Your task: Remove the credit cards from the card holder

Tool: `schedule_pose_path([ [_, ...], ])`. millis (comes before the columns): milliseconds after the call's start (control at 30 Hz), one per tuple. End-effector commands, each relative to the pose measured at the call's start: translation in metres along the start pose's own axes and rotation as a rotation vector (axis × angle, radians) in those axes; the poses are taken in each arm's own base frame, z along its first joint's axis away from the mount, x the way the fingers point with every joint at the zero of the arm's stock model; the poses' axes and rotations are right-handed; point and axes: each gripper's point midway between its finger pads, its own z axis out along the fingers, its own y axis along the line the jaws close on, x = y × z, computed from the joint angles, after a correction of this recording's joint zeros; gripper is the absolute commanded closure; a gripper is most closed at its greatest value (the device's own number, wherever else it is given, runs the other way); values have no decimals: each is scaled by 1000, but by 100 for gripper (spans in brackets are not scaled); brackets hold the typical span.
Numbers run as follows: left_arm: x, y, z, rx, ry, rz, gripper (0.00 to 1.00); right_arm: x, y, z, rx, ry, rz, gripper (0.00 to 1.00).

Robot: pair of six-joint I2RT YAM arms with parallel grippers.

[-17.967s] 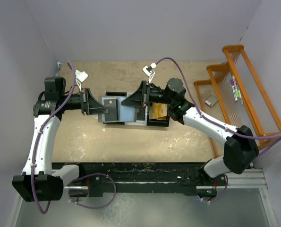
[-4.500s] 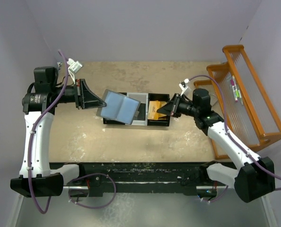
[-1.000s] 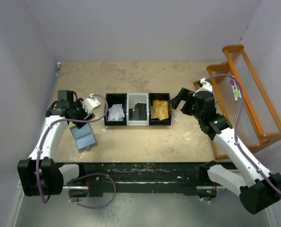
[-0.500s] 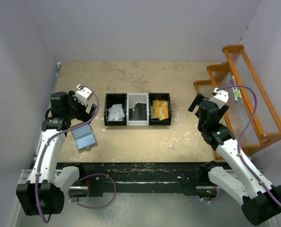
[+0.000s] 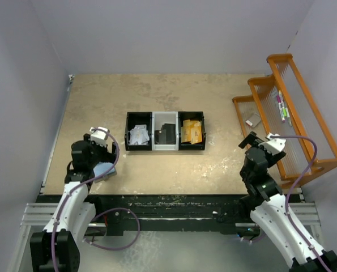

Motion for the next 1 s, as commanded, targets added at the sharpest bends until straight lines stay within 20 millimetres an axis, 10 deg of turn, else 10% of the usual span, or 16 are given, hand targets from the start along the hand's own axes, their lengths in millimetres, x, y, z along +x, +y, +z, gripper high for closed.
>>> schedule_pose_path([
  [0, -21, 34, -1, -215, -184, -81, 1, -1, -13, 4, 84, -52, 34, 0],
  [600, -9, 32, -20, -267, -285, -68, 1, 34, 60, 2, -389, -89, -228, 0],
  [967, -9, 30, -16, -245, -272, -61, 1, 34, 46, -6, -400, -157, -128, 0],
])
